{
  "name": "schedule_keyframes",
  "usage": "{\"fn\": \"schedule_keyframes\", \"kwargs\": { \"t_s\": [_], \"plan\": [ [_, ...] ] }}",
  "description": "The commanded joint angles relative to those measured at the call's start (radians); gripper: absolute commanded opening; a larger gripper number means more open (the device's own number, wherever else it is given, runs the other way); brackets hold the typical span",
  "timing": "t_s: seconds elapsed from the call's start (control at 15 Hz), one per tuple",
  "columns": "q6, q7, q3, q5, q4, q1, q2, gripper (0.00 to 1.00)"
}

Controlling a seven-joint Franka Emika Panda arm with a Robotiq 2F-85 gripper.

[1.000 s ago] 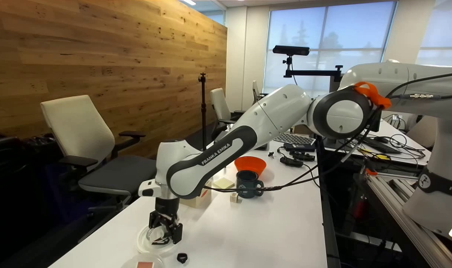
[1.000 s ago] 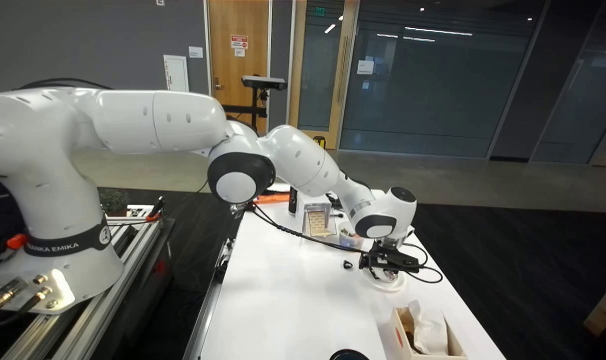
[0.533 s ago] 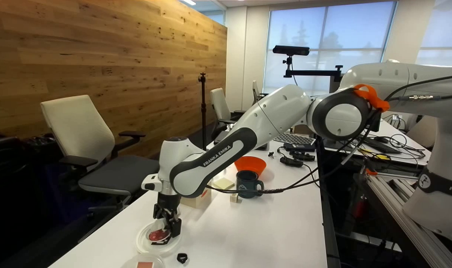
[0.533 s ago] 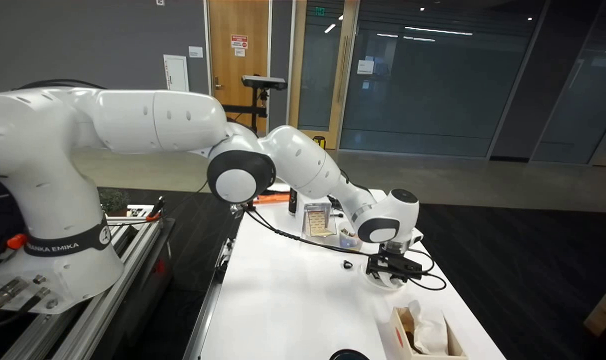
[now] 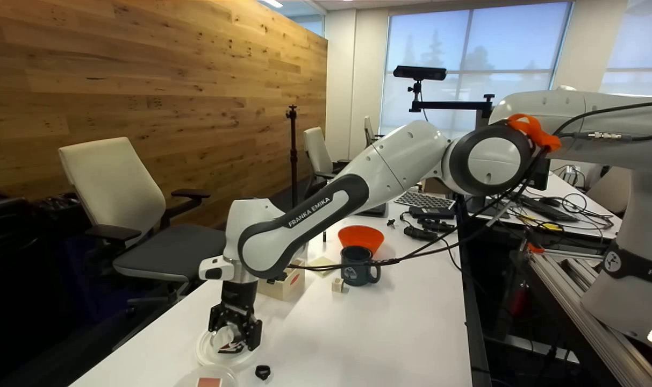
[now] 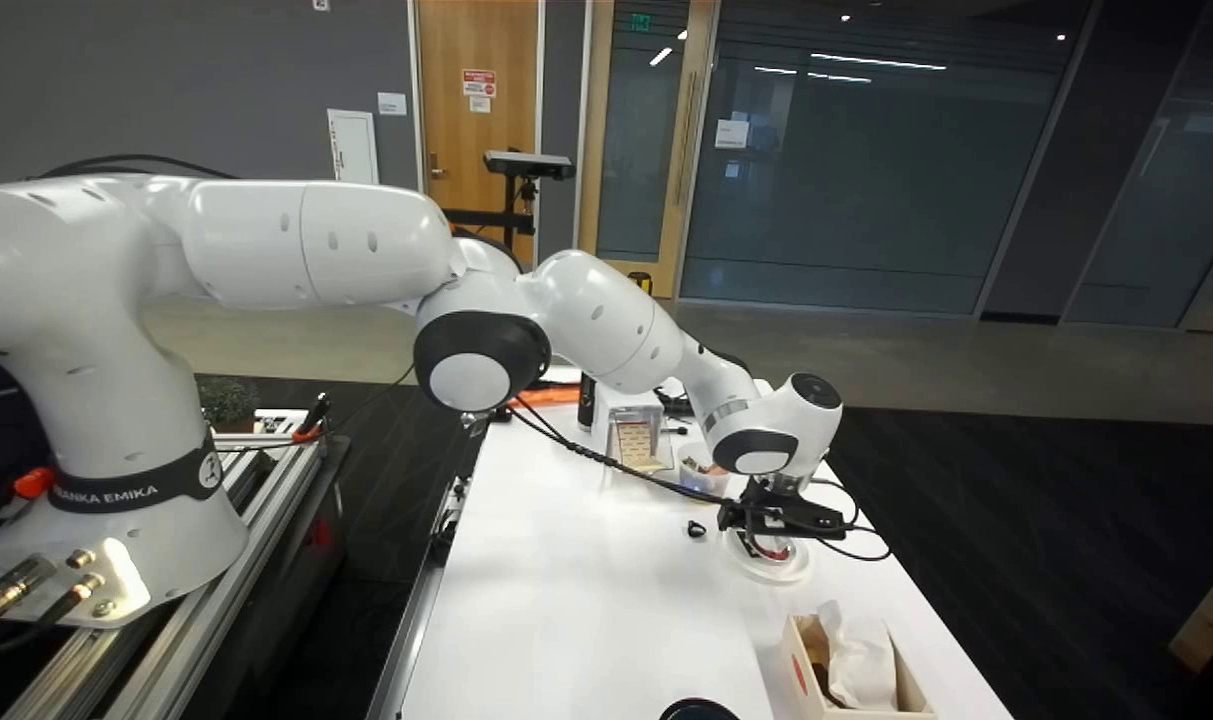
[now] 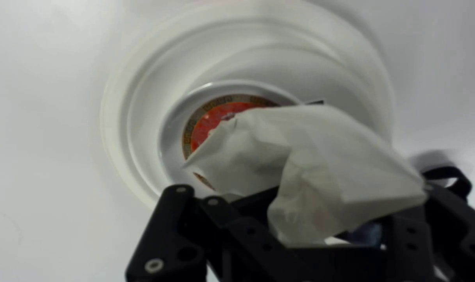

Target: Use the white napkin to wipe the item on the white plate.

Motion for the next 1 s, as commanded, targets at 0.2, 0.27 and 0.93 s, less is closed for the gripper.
{"fn": "schedule_keyframes", "kwargs": {
  "t_s": [0.2, 0.27, 0.93],
  "plan": [
    [-0.019, 0.114, -0.138, -0.009, 0.016, 0.046, -0.001, 0.0],
    [-0.021, 0.134, -0.163, -0.022, 0.013, 0.057, -0.001, 0.0],
    [-0.055, -0.075, -0.008, 0.049, 0.016, 0.057, -0.003, 0.0]
  ]
}}
